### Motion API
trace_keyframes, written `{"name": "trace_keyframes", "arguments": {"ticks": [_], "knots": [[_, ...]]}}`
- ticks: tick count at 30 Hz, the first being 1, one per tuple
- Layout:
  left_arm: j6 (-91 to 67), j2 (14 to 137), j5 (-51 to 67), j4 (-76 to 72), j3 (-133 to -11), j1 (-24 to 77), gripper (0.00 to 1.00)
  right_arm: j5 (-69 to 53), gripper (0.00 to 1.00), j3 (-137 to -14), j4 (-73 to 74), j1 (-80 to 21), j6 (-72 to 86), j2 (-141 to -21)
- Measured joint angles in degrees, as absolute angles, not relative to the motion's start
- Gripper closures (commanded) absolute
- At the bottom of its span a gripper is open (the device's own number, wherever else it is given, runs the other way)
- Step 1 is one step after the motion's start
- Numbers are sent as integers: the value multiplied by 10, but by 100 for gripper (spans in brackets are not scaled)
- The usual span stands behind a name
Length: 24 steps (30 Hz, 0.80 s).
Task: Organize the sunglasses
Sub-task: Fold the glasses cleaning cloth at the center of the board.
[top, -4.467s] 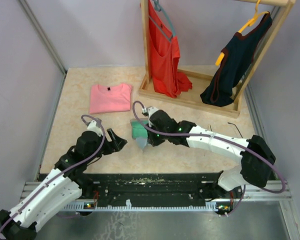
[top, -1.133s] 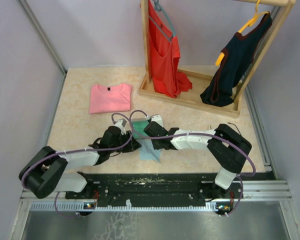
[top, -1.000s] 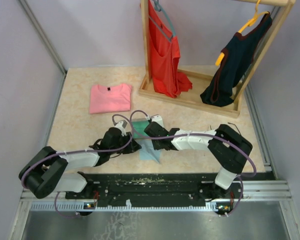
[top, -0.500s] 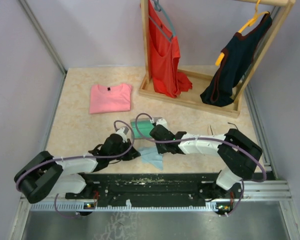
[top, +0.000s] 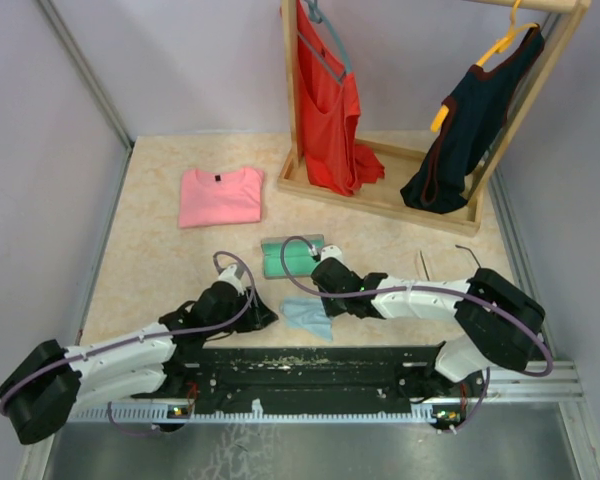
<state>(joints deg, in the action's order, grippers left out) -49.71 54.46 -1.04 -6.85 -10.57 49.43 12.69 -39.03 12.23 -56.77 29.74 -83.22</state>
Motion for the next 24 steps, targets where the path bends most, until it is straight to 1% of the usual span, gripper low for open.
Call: {"name": "trace_keyframes", "arguments": {"ticks": [3,6,14,24], "knots": [[-496,522,-48,-36,-111,494,43,125,100,-390,121,-568,295,-832],[-488,529,-74,-15,-128,494,44,123,100,-390,120,-568,296,-832],[-457,648,-100,-13,-209,494,51,121,100,-382,111,-568,296,-831],[-430,759,-93,-29,-276,494,57,116,100,-372,96,-568,301,-825]]}}
